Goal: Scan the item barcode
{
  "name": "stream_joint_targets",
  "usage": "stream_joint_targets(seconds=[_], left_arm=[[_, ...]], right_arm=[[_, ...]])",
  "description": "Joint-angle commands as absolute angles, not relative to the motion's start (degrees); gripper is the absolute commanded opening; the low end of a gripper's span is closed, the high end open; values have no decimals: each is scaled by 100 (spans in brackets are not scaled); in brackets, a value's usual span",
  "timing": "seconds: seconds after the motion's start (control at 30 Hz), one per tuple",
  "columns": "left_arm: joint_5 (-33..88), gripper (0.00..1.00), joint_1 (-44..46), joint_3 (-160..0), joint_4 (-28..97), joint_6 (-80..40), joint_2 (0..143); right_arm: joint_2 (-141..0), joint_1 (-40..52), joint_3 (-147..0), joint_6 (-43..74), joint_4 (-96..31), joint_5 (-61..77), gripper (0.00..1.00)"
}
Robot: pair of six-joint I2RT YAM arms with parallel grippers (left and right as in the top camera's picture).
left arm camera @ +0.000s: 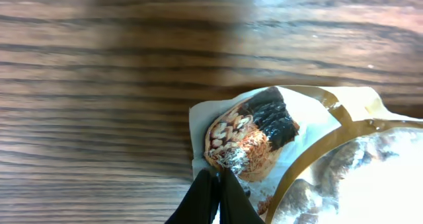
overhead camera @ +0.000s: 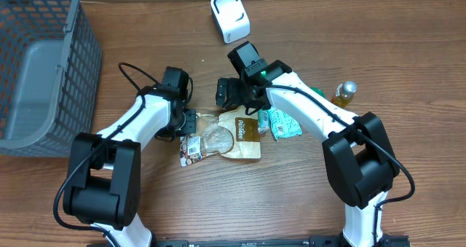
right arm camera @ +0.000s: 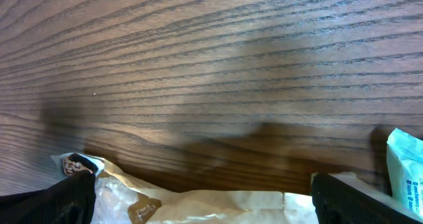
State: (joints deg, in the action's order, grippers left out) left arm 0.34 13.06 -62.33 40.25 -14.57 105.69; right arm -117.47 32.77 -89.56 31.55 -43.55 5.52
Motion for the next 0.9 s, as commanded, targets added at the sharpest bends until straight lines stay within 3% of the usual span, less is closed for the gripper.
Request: stream_joint_targets(seconds=[0.0, 0.33, 0.5, 0.87], left_arm=[[301, 4, 1358, -6093, 4132, -1321, 10667], [239, 4, 1343, -6901, 4703, -1334, 10261], [-303, 5, 1341, -7264, 5159, -2060, 10042], [-322, 4, 1343, -7279, 5918, -2095, 10001]], right_arm=[[-11531, 3297, -8925, 3170, -4338, 502, 100], [-11531, 3297, -8925, 3168, -4338, 502, 100], [-11531, 3297, -8925, 3170, -4340, 502, 100], [-11531, 3297, -8925, 3170, -4335, 502, 100]])
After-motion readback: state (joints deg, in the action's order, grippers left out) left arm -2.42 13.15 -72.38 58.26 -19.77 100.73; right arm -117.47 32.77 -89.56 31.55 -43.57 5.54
